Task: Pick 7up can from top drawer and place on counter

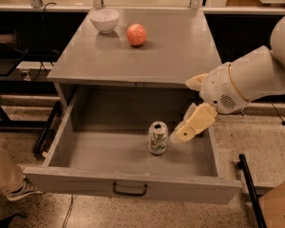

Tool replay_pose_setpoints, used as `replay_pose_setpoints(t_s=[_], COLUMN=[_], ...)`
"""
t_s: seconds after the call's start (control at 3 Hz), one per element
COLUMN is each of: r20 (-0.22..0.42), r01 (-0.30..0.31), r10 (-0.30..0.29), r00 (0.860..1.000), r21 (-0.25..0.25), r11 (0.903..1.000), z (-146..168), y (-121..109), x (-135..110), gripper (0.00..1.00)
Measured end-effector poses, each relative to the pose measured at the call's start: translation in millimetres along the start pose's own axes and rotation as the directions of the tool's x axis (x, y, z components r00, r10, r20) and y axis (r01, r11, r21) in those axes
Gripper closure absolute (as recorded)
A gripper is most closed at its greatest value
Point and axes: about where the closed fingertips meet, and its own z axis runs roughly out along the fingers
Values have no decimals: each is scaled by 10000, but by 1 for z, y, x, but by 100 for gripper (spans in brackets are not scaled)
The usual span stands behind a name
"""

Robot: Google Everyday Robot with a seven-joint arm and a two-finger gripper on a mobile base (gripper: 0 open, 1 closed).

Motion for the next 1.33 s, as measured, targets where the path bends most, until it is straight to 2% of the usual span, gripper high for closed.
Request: replay_pose_setpoints(t_s=[0.33,1.0,1.33], r20=[115,739,977], r01=[-63,-685,-698], r10=[62,634,622], r00=[9999,9953,9933], r21=[148,693,764], r11=[9999,9952,9946], z=[18,84,114], y=[-7,-38,-46], x=[21,93,102], gripper=[0,0,0])
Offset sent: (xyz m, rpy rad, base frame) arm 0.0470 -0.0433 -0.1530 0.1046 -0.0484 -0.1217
